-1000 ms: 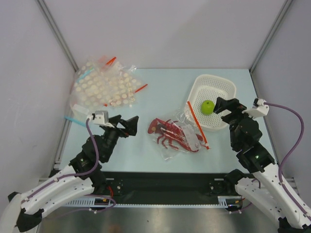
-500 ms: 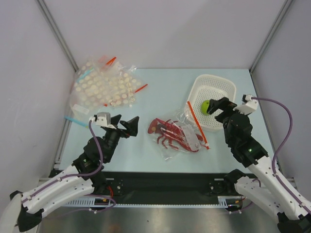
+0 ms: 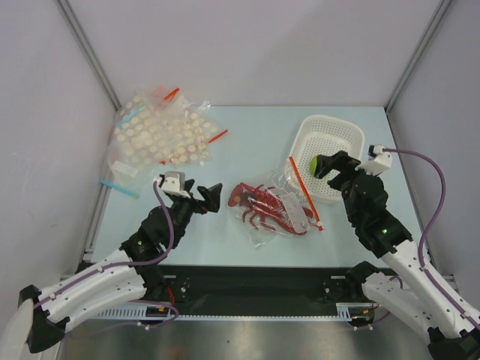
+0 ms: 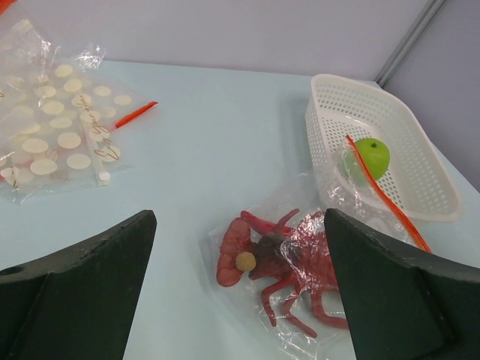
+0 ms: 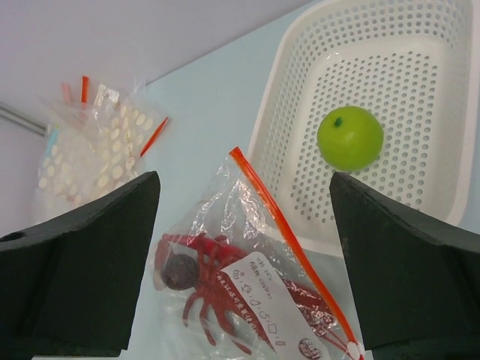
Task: Place the food in the zip-top bag and seal the zipper
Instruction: Reset both arms
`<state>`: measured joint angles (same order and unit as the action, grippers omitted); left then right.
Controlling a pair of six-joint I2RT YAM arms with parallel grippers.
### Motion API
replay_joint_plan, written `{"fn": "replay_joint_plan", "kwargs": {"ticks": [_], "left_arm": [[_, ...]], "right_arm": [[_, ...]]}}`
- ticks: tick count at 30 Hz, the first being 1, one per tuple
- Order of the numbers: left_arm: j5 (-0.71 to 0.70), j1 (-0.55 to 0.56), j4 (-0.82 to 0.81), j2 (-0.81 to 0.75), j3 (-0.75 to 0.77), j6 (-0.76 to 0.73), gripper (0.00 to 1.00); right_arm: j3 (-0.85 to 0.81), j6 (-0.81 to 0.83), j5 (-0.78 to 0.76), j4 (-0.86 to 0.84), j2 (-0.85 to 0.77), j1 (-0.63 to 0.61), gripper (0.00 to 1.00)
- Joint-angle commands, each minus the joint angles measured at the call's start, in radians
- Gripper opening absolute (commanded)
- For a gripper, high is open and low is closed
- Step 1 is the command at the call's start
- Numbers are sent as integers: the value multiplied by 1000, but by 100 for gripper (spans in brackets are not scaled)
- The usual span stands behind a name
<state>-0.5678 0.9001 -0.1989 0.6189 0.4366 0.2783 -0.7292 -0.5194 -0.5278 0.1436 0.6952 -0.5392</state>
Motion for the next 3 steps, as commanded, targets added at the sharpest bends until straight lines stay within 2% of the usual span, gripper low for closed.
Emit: {"fn": "replay_joint_plan", "kwargs": {"ticks": [1,3], "left_arm": [[36,-4,-25,1,30,-16,100],[43,-6,-27,5,31,-16,100]], "right_arm": [[-10,13,35,-49,-6,2,100],[7,21,38,-64,-20,1,100]]}}
